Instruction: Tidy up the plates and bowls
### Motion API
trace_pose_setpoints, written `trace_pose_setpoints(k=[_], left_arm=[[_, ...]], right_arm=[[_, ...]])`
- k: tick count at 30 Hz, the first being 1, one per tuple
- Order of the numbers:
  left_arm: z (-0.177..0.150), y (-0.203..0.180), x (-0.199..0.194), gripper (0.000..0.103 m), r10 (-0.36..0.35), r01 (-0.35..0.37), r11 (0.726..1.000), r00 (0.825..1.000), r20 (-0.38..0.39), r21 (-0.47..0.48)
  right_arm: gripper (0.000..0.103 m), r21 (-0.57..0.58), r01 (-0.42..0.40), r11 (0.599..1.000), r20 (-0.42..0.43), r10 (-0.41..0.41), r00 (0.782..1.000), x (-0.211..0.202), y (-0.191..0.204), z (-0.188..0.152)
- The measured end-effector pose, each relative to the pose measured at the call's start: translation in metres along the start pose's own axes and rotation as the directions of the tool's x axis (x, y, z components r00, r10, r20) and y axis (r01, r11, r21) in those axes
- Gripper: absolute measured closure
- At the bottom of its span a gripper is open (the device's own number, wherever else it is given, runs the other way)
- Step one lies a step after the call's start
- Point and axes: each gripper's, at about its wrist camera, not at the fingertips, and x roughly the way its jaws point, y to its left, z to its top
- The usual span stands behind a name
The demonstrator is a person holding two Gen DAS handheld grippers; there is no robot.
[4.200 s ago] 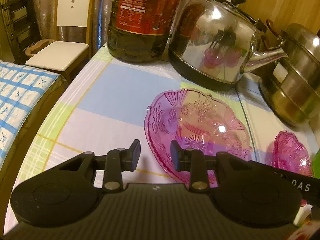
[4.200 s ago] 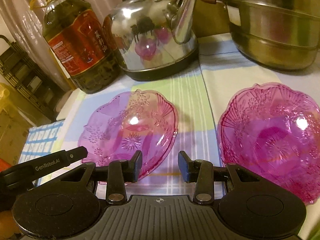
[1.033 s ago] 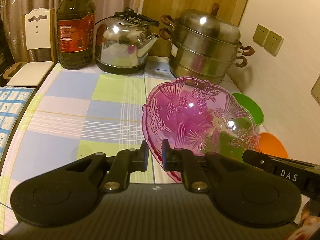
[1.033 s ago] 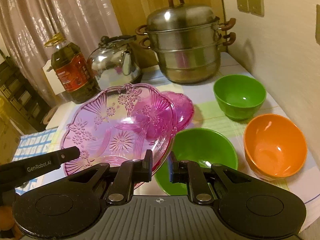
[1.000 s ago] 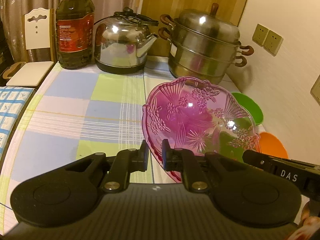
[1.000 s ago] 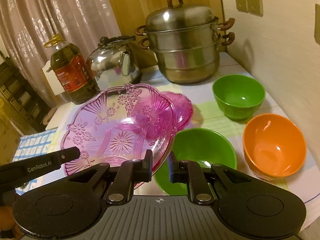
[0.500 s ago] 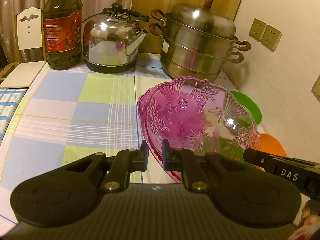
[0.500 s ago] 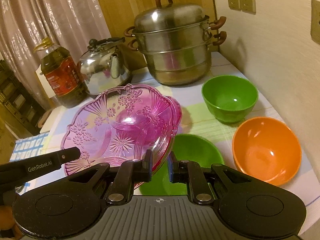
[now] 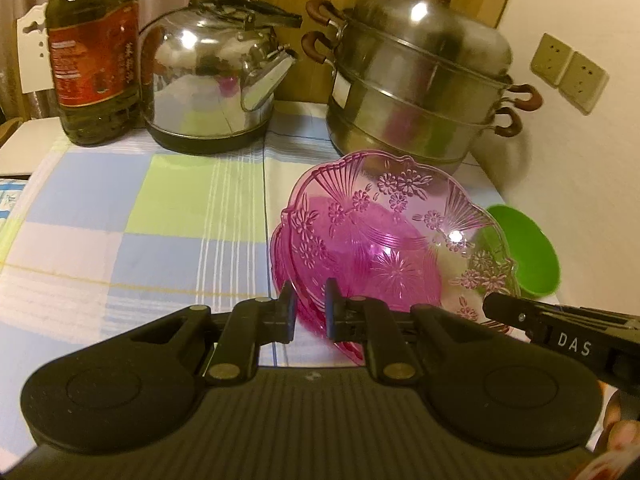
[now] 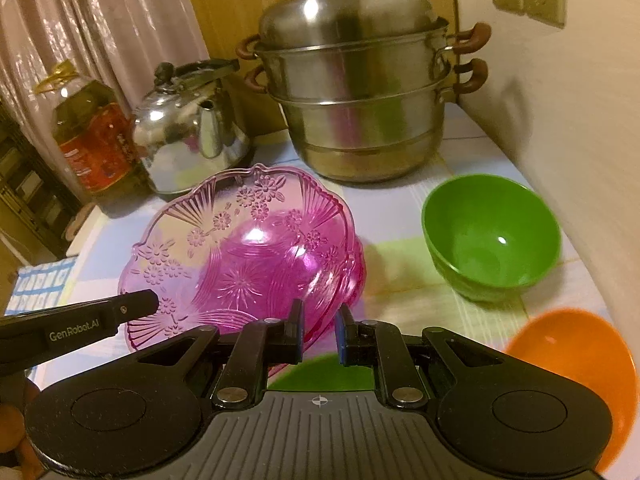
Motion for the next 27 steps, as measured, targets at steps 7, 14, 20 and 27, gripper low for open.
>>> trace_pose_setpoints(k=[7,14,20,27], left_arm=[[0.010,0.009,0.047,0.090,0.016,-0.017,1.000,0.999,-0.048,-0.005],[0.009,0.007,0.074,0.090,0.036,-0.034,0.999,0.997,-0.074,0.031],[0.006,0.007,0.085,0.089,0.047,-0.043,0.998,0.995,-0.089,0.049],[0.006,0.006,0.088,0.088,0.049,-0.045,0.998,0.995,-0.084,0.052]], right_arm=[[0.088,0.015,0.000,1.000,-0.073,0.001,0.997,0.048,-0.012,0.021],[0.088,0.009,0.021,1.000,-0.134,-0.020,0.991,0.082,-0.018,0.025],[0.087,-0.002,0.027,1.000,-0.159,-0.028,0.987,0.096,-0.020,0.023],[0.087,-0.002,0.029,1.000,-0.153,-0.028,0.988,0.098,-0.020,0.022]])
